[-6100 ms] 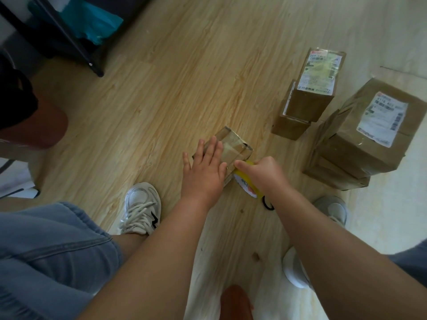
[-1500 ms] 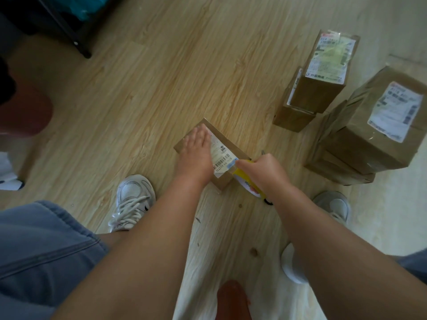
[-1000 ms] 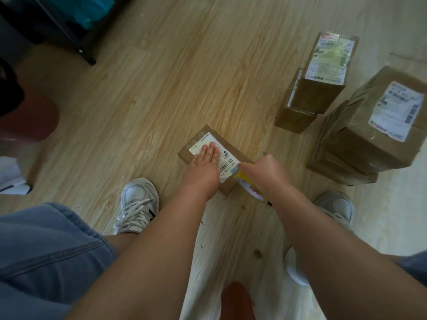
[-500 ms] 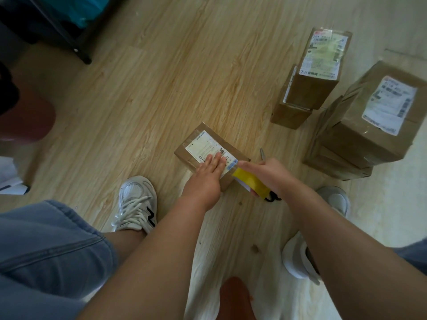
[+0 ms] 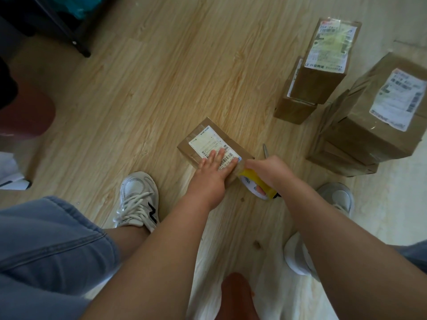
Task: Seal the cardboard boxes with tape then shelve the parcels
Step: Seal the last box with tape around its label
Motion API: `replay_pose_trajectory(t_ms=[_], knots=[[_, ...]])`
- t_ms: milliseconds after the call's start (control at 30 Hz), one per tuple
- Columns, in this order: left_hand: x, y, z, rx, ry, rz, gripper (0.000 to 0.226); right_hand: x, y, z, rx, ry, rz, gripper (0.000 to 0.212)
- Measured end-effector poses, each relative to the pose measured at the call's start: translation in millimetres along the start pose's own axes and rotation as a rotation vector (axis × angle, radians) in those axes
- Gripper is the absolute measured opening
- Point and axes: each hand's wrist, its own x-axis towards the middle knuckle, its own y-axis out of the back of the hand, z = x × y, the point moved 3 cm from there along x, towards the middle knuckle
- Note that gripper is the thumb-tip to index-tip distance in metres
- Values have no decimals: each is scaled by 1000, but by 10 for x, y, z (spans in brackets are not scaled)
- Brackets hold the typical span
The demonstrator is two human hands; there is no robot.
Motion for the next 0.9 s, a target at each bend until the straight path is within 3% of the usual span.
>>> replay_pose_trajectory(t_ms=[233, 500, 567, 700, 900], knots=[[2, -17, -8, -17, 6, 10, 88, 106, -59, 53, -166, 105, 61, 39], [9, -35, 13, -8, 13, 14, 89, 161, -59, 113, -509, 181, 129, 28], [20, -31, 2, -26, 7, 5, 90, 160, -115, 226, -581, 164, 136, 44], [35, -9, -17, -49, 3, -8, 85, 252, -276, 368, -521, 107, 143, 60], [44, -24, -25, -95, -1, 30, 65, 364, -232, 348, -455, 57, 57, 59]])
